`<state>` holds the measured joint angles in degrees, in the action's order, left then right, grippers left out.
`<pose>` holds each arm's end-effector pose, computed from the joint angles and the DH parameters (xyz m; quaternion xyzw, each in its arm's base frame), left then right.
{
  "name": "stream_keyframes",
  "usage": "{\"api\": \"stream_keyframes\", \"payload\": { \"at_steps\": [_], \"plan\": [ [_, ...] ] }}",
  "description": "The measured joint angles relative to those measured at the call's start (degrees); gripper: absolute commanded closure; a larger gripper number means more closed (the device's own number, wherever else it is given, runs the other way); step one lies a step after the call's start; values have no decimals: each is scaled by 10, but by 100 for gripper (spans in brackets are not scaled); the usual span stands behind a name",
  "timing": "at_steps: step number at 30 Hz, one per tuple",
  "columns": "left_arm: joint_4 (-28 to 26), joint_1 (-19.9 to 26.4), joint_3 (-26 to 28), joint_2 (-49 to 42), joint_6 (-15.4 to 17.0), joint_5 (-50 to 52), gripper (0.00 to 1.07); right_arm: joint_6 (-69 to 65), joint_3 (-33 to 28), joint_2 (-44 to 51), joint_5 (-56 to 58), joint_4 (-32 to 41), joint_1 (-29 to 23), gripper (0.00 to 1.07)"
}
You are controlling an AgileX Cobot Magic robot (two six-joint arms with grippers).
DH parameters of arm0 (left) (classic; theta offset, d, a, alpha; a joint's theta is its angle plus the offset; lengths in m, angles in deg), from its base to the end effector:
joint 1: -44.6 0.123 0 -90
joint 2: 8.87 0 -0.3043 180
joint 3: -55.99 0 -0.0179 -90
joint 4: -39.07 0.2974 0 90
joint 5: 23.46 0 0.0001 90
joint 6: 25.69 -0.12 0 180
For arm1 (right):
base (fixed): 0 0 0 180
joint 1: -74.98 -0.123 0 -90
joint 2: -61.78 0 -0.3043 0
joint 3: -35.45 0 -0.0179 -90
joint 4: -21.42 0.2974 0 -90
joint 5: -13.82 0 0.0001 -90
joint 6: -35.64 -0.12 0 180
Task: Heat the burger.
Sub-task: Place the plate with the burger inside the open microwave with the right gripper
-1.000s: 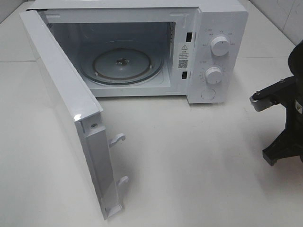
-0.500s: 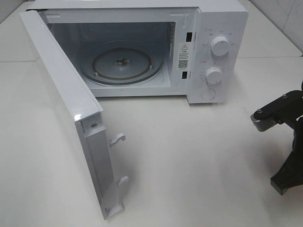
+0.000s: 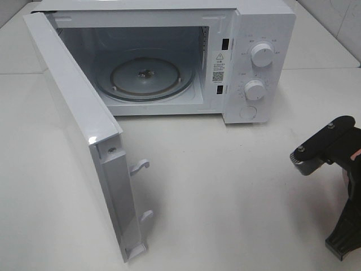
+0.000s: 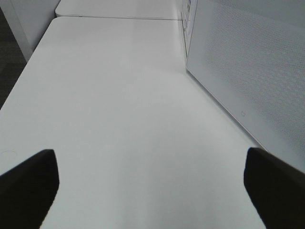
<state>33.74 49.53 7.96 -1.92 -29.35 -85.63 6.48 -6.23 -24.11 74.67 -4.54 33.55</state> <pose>0.0384 -0.0066 0.2907 -0.0065 0.8524 -0.0073 0.5228 0.1905 0.1069 0.1491 -0.2267 0.9531 -0.1945 0.0500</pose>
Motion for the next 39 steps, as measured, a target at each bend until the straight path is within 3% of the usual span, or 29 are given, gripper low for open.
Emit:
{"api": "stream_keyframes", "payload": {
  "at_steps": [20, 39],
  "plan": [
    [0, 0, 0, 0, 0, 0, 9, -57, 0, 5, 28, 17, -191, 106],
    [0, 0, 0, 0, 0, 0, 9, -40, 0, 5, -12, -56, -198, 107]
  ]
}}
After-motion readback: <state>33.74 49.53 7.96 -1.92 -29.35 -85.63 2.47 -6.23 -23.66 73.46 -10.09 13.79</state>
